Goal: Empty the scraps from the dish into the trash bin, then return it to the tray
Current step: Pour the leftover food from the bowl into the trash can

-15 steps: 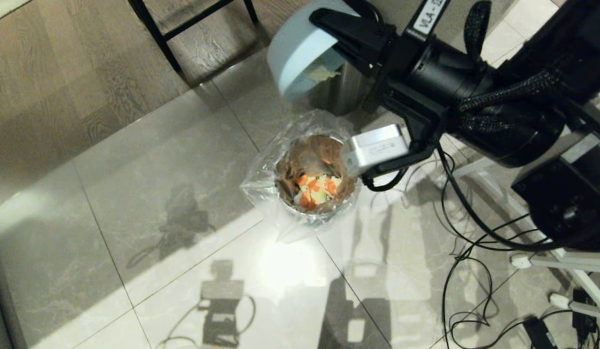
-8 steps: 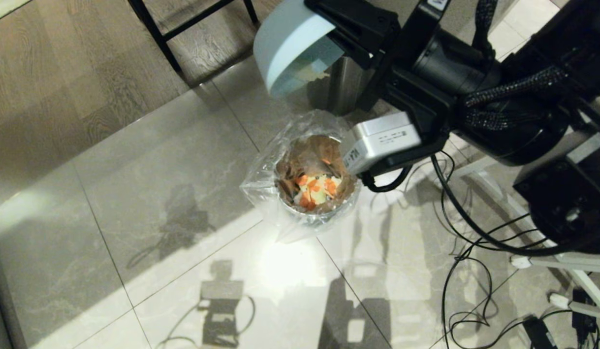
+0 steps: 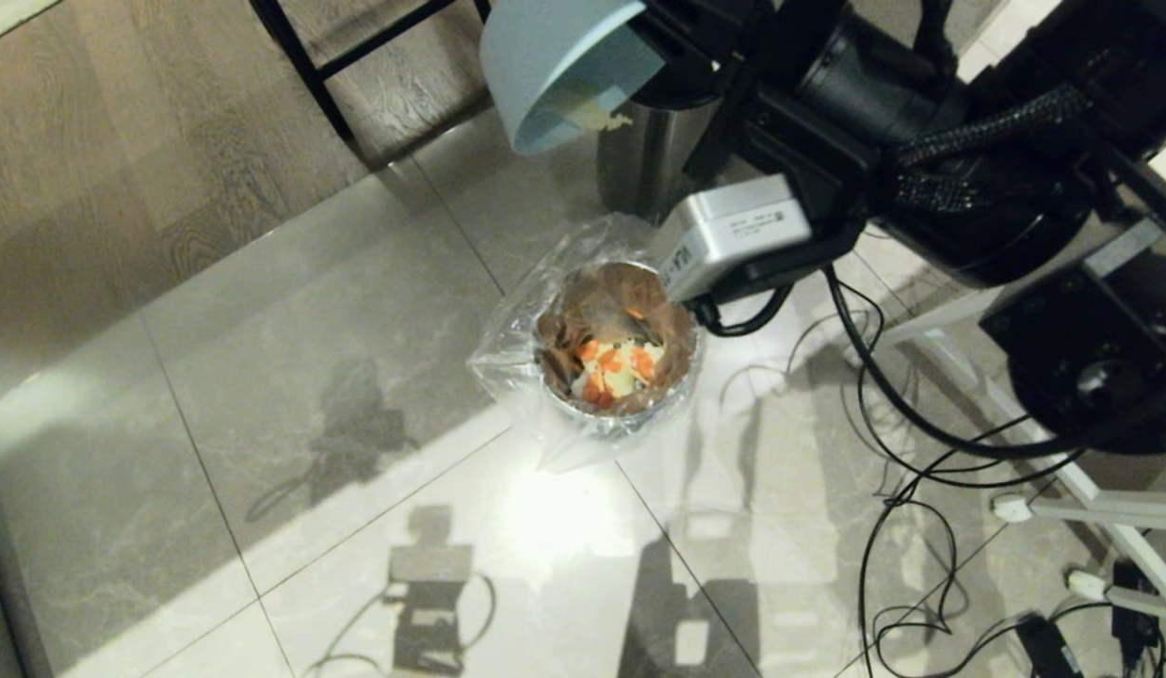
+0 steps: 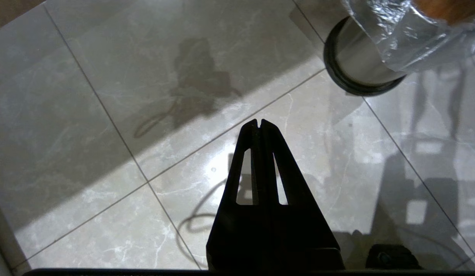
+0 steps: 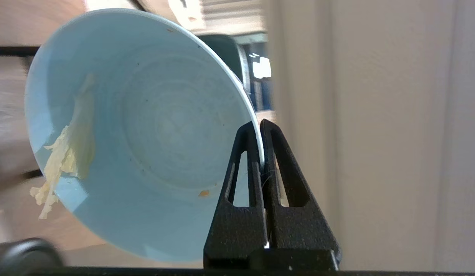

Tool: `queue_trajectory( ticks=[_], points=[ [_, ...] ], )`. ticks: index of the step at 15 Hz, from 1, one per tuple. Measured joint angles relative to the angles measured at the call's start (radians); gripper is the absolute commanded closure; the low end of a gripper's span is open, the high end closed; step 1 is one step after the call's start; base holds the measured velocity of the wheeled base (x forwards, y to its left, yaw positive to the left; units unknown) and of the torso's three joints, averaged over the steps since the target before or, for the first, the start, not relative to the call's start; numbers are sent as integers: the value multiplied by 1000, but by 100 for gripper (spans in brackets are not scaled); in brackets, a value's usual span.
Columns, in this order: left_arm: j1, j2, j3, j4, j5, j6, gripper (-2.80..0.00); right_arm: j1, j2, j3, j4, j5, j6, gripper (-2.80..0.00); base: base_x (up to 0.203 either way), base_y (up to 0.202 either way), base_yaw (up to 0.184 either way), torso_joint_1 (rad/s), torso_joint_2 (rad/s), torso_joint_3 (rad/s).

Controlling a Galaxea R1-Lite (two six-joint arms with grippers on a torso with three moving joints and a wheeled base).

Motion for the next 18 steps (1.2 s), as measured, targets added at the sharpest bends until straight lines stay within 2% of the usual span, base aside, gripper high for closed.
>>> queue_trajectory(
  ticks=[5, 8, 18],
  points=[
    [0, 0, 0, 0, 0, 0, 0, -12, -11, 35, 38, 30, 23, 0, 0, 0, 0, 0, 0, 0],
    [0, 0, 0, -1, 0, 1, 0, -14, -5, -28, 44, 39, 52, 0, 0, 0, 0, 0, 0, 0],
    [0, 0, 0, 0, 0, 0, 0, -11, -10, -53, 87, 45, 43, 0, 0, 0, 0, 0, 0, 0]
  ],
)
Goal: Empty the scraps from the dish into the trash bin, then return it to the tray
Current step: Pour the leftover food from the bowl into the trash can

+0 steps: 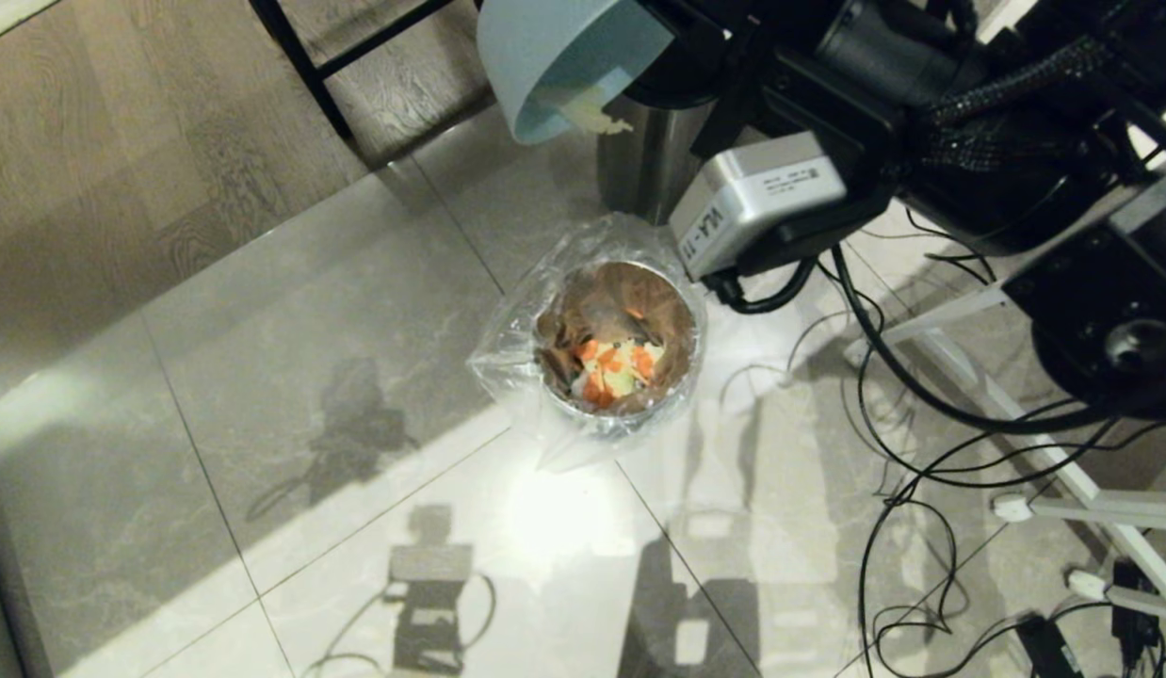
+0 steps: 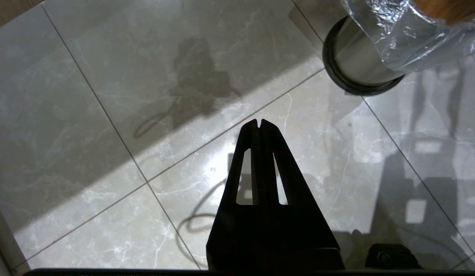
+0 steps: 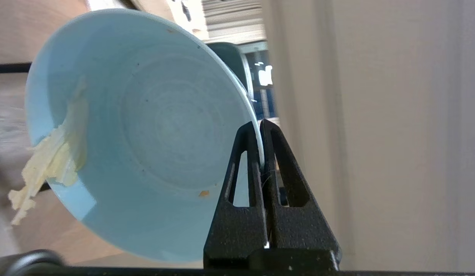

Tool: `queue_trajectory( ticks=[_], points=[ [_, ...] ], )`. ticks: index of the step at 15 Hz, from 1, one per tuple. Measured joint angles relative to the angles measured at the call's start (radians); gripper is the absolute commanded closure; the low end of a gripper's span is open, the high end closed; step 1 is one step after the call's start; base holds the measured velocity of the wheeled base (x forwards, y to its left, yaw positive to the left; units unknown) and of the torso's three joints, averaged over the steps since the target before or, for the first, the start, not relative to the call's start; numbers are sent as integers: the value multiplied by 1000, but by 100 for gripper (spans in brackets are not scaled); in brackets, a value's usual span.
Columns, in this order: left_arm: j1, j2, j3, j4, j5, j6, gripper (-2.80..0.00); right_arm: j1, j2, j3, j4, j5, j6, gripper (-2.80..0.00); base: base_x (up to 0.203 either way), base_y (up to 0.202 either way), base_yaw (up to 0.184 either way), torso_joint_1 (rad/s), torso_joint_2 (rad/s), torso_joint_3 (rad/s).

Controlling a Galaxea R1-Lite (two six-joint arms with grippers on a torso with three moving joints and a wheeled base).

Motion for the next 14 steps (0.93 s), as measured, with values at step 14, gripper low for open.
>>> queue_trajectory(
  ticks=[14],
  points=[
    [0, 0, 0, 0, 0, 1, 0, -38, -14, -15, 55, 27, -11, 0, 0, 0, 0, 0, 0, 0]
  ],
)
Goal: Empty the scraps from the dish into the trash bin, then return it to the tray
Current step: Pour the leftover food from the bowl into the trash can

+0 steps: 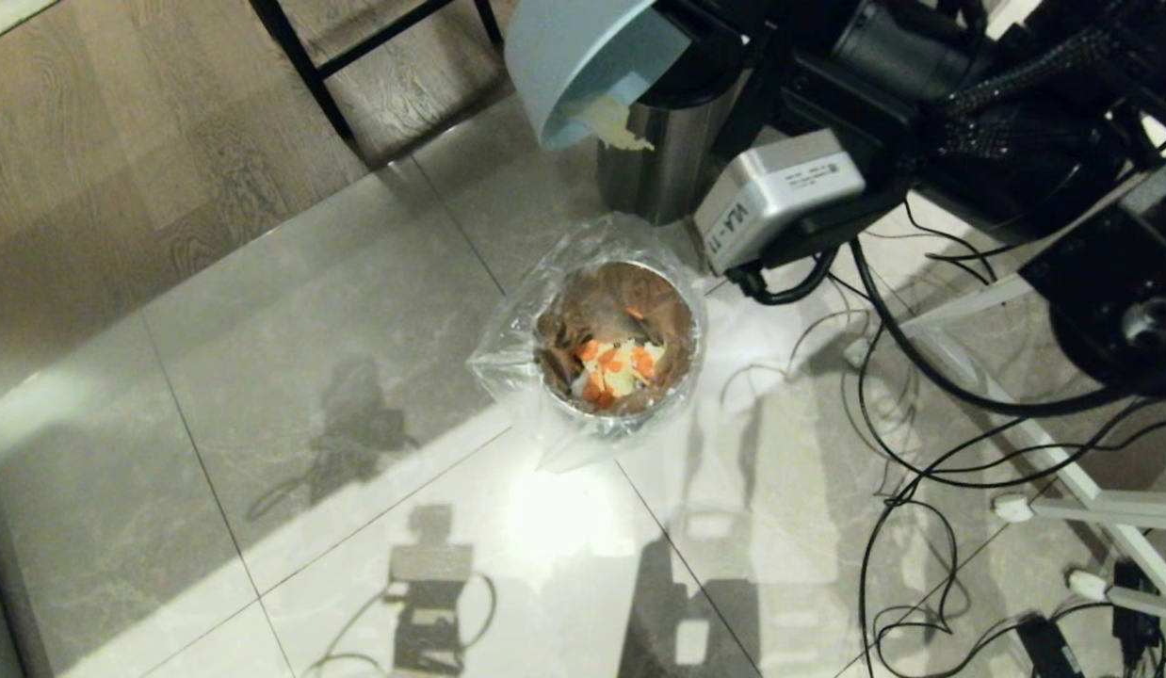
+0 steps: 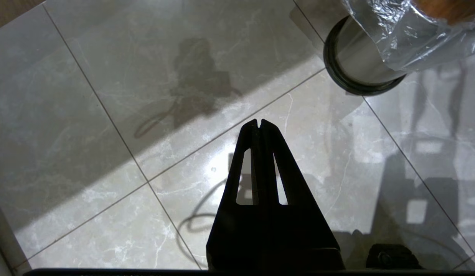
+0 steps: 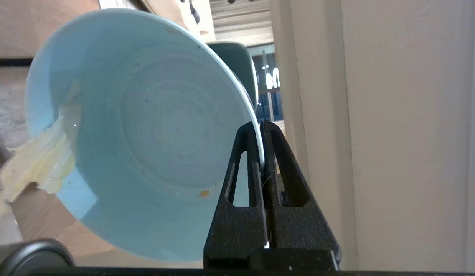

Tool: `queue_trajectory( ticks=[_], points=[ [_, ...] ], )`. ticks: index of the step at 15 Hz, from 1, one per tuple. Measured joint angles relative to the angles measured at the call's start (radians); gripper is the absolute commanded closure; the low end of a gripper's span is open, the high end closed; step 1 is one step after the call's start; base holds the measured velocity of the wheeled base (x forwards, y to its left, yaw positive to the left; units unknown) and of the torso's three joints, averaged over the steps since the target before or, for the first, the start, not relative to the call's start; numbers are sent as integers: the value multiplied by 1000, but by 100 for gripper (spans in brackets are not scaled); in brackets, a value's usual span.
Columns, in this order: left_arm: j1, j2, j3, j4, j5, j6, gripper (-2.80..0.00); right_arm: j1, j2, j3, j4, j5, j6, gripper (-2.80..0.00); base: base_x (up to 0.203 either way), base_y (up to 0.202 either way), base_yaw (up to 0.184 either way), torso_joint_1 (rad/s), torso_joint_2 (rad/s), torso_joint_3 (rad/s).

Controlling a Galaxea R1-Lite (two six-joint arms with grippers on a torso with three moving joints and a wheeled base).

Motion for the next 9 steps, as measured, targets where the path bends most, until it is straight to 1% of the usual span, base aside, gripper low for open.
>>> queue_trajectory(
  ticks=[5, 9],
  points=[
    [0, 0, 0, 0, 0, 0, 0, -8, 3, -18, 23, 0, 20, 0, 0, 0, 0, 0, 0, 0],
    [0, 0, 0, 0, 0, 0, 0, -22, 11, -16, 25, -7, 12, 0, 0, 0, 0, 0, 0, 0]
  ],
)
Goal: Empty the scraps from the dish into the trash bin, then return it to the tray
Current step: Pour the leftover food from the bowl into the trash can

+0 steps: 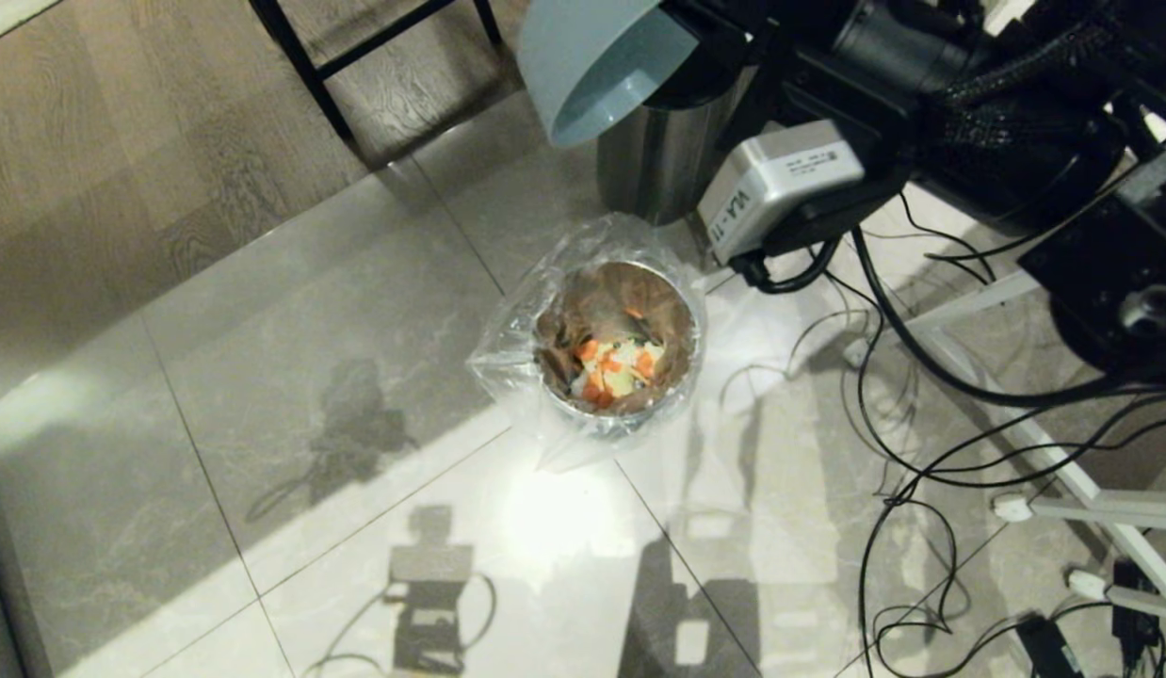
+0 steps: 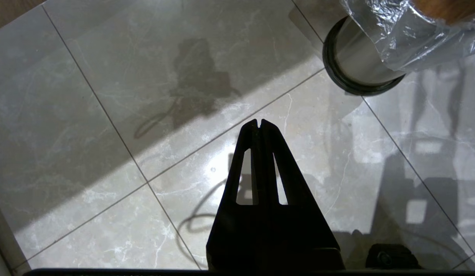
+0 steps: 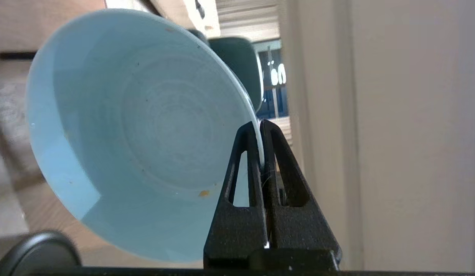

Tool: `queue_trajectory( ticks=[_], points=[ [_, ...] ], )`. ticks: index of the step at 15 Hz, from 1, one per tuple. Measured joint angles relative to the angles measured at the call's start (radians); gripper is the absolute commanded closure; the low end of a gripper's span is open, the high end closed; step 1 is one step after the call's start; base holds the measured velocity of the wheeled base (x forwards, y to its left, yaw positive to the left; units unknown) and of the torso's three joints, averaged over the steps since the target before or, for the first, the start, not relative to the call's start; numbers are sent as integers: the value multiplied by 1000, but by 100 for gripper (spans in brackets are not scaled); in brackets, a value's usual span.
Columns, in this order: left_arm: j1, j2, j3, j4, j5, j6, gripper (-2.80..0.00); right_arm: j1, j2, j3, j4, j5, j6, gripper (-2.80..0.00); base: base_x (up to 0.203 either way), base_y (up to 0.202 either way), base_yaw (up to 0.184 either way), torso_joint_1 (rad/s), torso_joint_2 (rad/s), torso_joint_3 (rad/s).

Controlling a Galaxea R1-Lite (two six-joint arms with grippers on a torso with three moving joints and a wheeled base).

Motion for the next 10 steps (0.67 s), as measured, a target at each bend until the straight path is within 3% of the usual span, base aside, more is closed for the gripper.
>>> queue_trajectory(
  ticks=[5, 7, 10],
  points=[
    [0, 0, 0, 0, 0, 0, 0, -2, 7, 17, -7, -16, 13, 0, 0, 0, 0, 0, 0, 0],
    [0, 0, 0, 0, 0, 0, 0, 0, 13, 16, -5, -89, 48, 0, 0, 0, 0, 0, 0, 0],
    [0, 0, 0, 0, 0, 0, 0, 1, 10, 39, 38, -280, 112, 0, 0, 0, 0, 0, 0, 0]
  ],
)
